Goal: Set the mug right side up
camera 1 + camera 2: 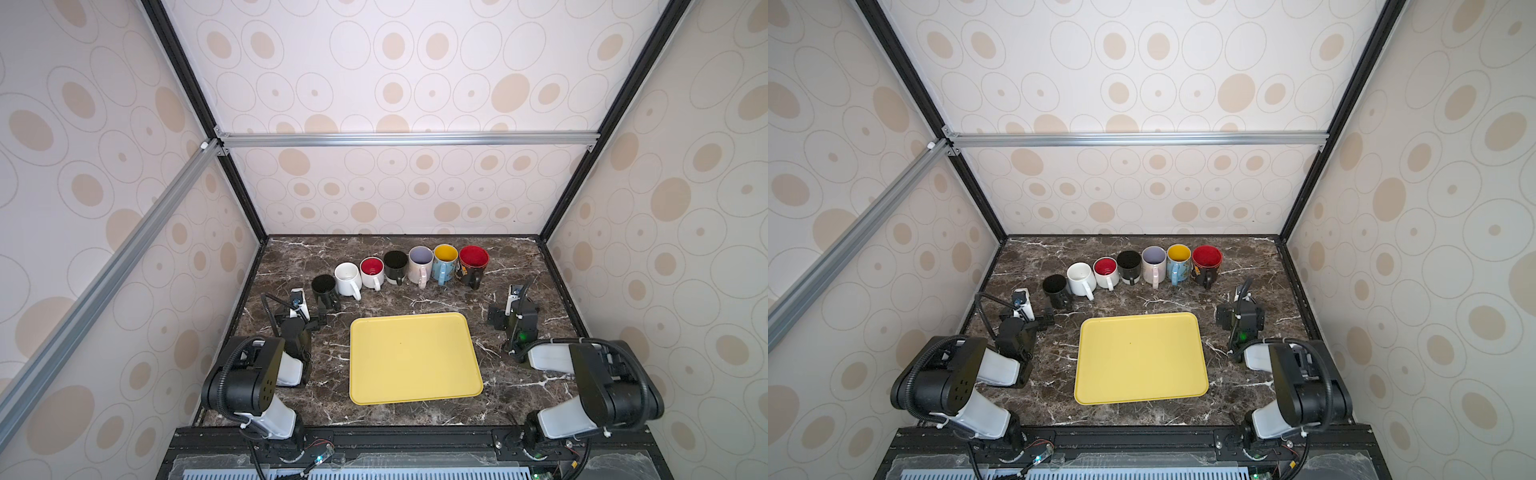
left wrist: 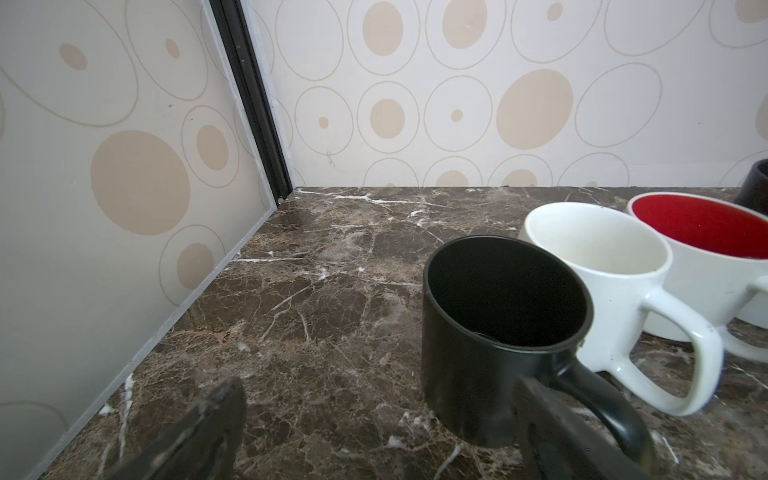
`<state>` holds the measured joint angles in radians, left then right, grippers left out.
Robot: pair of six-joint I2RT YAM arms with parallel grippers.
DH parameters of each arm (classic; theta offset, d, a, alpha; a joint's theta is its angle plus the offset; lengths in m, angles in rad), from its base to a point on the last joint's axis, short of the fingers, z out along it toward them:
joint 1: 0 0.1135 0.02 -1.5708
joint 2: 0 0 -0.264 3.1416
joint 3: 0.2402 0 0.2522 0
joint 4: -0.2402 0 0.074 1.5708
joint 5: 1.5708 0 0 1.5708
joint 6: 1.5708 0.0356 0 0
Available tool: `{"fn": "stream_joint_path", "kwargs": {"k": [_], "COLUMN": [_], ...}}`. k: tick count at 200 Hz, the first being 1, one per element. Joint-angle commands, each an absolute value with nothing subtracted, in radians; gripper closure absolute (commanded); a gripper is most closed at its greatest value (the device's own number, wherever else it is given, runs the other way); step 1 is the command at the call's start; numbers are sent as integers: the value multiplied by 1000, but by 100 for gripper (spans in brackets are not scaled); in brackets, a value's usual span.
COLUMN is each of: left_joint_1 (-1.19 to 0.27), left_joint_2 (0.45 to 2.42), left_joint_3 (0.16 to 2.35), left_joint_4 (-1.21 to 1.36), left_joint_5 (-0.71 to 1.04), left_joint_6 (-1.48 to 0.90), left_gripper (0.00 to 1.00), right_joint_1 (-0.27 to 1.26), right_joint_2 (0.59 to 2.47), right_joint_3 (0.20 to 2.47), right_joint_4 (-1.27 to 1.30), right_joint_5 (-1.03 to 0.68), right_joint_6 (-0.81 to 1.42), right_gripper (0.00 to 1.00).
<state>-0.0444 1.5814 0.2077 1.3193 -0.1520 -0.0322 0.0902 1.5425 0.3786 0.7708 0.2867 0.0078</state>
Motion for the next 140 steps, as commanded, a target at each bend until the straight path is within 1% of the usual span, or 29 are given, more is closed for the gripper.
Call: {"fn": "stream_joint_path", "kwargs": {"k": [1,15,34,50,140], "left_joint_1": [-37,-37,-38,-37,-38], "left_joint_2": [1579,1580,1580,1581,1580], "left_joint_3": [227,227,227,225,225], "left_joint_4": [1350,1351,1355,1357,1358], "left_joint_5": [-138,-140,-140,-140,-140], "left_joint_6": [-18,-17,-17,-16,-17], "left_gripper": [0,0,0,0,0], "right_joint_1": [110,109,89,77,77], "right_joint_2": [1523,1574,1541,1547,1540], "right_joint_3": [393,381,417,410,409], "right_joint_4": [831,944,808,840,827], "right_joint_5": [265,276,256,251,251], "right_joint_6": [-14,-30,9,10,11], "right_gripper": [2,2,2,2,2]}}
